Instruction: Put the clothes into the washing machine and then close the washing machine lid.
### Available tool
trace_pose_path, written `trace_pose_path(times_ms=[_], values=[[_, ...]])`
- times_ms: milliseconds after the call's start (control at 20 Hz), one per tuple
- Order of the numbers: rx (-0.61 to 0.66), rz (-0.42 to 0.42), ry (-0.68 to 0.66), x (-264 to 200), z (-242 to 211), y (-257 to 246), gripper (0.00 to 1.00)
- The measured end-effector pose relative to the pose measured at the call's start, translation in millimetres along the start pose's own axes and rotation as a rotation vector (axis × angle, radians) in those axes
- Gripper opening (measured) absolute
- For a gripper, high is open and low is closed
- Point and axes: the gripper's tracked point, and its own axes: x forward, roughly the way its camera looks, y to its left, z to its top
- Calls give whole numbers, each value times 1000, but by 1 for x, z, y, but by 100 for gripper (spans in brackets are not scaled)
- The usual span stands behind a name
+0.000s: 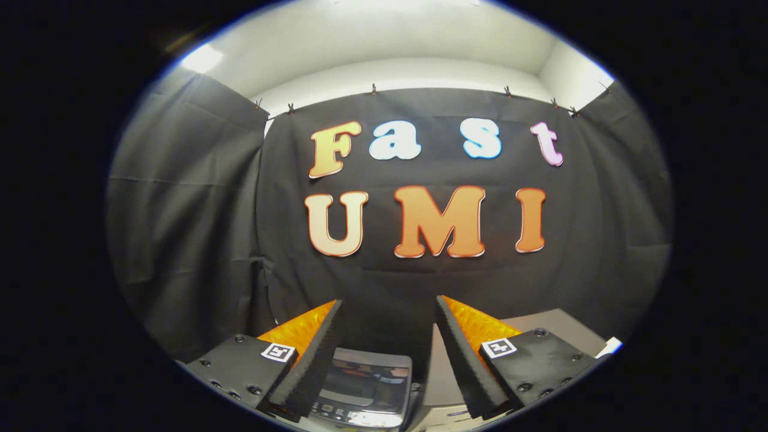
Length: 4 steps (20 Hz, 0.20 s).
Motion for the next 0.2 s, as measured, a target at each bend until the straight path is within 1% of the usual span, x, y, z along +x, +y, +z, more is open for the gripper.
trace_pose_path(times_ms=[200], values=[[7,-20,-68,-47,38,-44,97]])
